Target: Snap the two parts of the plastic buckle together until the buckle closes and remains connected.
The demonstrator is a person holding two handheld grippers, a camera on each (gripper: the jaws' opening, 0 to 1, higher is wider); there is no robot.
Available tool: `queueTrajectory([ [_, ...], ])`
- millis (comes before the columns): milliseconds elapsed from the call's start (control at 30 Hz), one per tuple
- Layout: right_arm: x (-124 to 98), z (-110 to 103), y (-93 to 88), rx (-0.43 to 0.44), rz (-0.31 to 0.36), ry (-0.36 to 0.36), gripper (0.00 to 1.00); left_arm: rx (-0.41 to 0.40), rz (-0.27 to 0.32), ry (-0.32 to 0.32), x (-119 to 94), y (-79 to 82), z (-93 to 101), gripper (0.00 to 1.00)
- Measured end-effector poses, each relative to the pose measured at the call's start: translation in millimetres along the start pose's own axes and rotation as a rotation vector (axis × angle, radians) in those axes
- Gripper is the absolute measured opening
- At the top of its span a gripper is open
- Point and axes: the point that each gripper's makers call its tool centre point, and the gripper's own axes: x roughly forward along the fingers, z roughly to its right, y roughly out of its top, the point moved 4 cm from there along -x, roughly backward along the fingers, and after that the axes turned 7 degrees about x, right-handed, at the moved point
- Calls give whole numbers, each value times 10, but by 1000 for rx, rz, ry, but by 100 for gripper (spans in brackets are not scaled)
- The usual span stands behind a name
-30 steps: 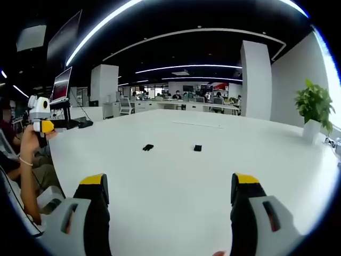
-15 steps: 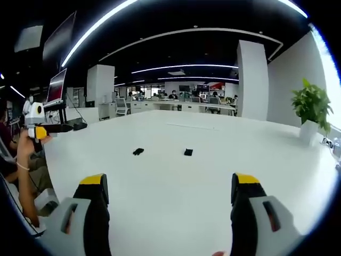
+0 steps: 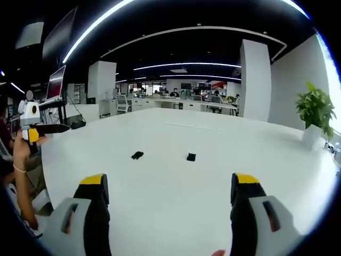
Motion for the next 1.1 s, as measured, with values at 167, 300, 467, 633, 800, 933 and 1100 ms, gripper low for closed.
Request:
queueTrajectory([
  [167,62,59,33,23,16,-8,96,1,-4,-5,15,-5,12,96],
  [300,134,104,58,11,5,-23,96,2,-8,-8,25,-11,29,96],
  [467,193,133,54,12,5,-21,95,0,-8,-7,32,-9,27,96],
  [633,225,190,-7,22,0,-40,94,-1,-13,-4,32,-17,20,96],
  [800,236,256,-58,22,-13,-64,94,-1,-15,-1,31,-16,13,96],
  [933,251,271,-55,26,1,-62,94,-2,-16,-2,40,-20,18,96],
  [1100,283,295,-68,24,0,-63,94,0,-20,-5,46,-24,30,96],
])
